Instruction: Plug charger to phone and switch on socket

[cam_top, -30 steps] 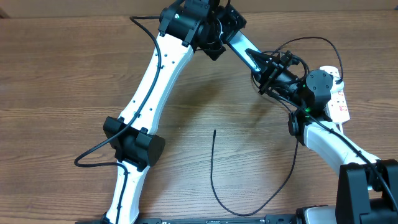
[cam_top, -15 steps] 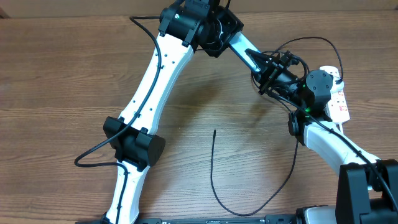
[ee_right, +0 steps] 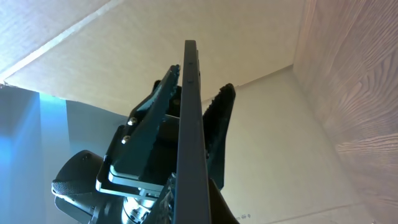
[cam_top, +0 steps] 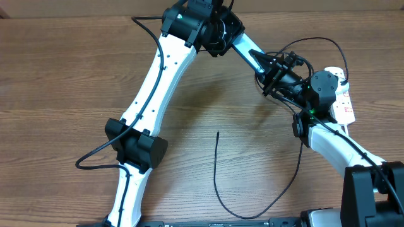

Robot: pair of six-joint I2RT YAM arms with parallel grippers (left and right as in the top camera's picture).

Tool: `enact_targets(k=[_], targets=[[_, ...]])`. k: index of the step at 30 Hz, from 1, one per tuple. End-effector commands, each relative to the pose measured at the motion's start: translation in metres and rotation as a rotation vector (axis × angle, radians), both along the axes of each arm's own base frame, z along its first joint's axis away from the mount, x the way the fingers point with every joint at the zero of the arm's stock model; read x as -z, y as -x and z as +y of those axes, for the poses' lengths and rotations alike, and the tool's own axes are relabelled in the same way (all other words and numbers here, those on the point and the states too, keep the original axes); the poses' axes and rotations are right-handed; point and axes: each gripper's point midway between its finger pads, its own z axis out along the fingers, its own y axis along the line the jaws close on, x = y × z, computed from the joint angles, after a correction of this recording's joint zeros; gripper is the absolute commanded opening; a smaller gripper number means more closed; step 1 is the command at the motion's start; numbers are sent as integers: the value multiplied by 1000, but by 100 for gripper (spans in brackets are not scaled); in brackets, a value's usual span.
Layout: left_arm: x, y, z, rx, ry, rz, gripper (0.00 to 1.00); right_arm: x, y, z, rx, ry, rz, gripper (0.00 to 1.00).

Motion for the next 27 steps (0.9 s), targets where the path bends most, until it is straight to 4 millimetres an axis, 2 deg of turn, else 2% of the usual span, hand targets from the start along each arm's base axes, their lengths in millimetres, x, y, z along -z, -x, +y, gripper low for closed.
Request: enact_targets(k=[1, 8, 10, 16, 27], targets=[[-22, 1, 3, -10, 10, -49, 37, -15, 0, 0, -18, -97, 55, 4], [-21, 0, 5, -17, 3, -52, 34, -15, 0, 0, -18, -97, 55, 4], [-21, 0, 6, -19, -1, -51, 29, -15, 0, 0, -18, -97, 55, 4], [-20, 0, 6, -20, -2, -51, 24, -15, 0, 0, -18, -96, 55, 4], [-21, -1, 5, -21, 1, -54, 23, -15, 0, 0, -17, -97, 55, 4]])
